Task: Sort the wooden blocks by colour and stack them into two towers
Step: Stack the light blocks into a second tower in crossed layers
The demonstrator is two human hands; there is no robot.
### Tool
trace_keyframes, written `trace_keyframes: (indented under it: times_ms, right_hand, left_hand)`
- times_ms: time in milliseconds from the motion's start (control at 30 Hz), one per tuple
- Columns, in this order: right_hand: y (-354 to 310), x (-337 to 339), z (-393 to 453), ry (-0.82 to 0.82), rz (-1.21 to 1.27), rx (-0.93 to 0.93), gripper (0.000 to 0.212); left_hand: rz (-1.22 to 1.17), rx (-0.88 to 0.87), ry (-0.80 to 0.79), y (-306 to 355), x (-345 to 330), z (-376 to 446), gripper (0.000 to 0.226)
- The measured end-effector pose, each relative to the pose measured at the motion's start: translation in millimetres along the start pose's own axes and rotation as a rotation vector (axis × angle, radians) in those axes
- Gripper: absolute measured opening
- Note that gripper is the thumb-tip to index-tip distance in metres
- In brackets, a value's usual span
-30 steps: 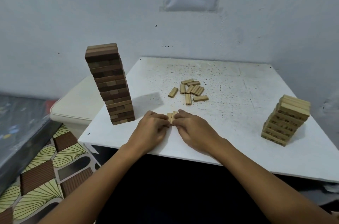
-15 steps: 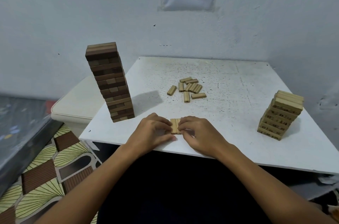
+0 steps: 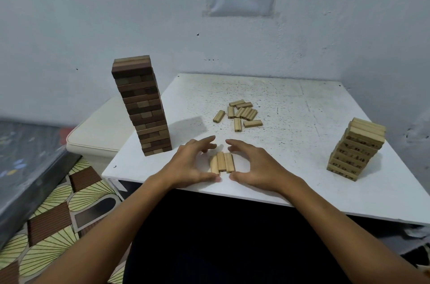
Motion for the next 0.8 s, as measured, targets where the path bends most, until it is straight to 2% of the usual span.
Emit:
trace_keyframes:
  times_ms: [333, 800]
  right_hand:
    - [0, -1, 10, 0.000, 0.039, -0.020, 0.086]
    - [-1, 1, 13, 0.012, 0.020, -0.020, 0.085]
  left_hand:
    - [-0.151, 0.005, 0.051, -3, -1, 6, 0.097]
    - [-0.165, 0.011, 0.058, -9, -3, 7, 0.090]
Point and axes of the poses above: each hand's wrist, its own z-axis towards the middle knuckle, its own x-axis out of the back of the hand, y = z × x, the point moved 6 cm from there along z, towards the middle knuckle, and after that the axes turned 7 degrees about -x, right-handed, at the moved point
